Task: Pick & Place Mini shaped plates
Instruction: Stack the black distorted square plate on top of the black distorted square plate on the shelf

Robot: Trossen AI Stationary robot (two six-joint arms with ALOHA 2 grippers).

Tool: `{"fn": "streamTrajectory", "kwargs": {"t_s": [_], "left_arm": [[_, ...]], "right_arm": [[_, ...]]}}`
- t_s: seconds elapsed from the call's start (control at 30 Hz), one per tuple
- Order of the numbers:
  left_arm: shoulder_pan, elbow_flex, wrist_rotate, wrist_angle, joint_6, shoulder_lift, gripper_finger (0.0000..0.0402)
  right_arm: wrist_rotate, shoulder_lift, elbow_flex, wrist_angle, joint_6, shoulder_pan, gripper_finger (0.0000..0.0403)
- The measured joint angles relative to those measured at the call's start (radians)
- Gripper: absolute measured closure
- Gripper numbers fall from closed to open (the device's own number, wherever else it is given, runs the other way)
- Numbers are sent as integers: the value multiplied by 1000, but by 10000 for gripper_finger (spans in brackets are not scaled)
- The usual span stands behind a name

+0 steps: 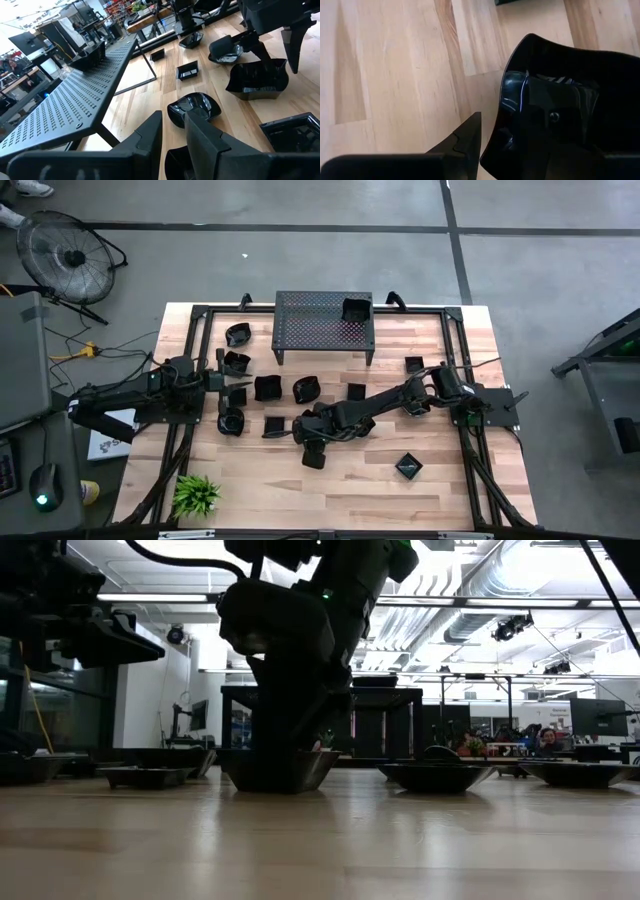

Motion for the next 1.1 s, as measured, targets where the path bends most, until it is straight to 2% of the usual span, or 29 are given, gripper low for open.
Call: {"fn": "streamTrajectory", "kwargs": {"t_s": [0.43,0.8,1.1], "left_arm": [[0,0,0,0,0,0,321],[0,0,0,0,0,0,321],[0,0,0,0,0,0,321]], "right_arm": [[-9,-3,0,-1,-16,-1,375],[-19,-28,0,-37,-35,-1,380],[-13,-76,0,-107,-68,-1,401]]}}
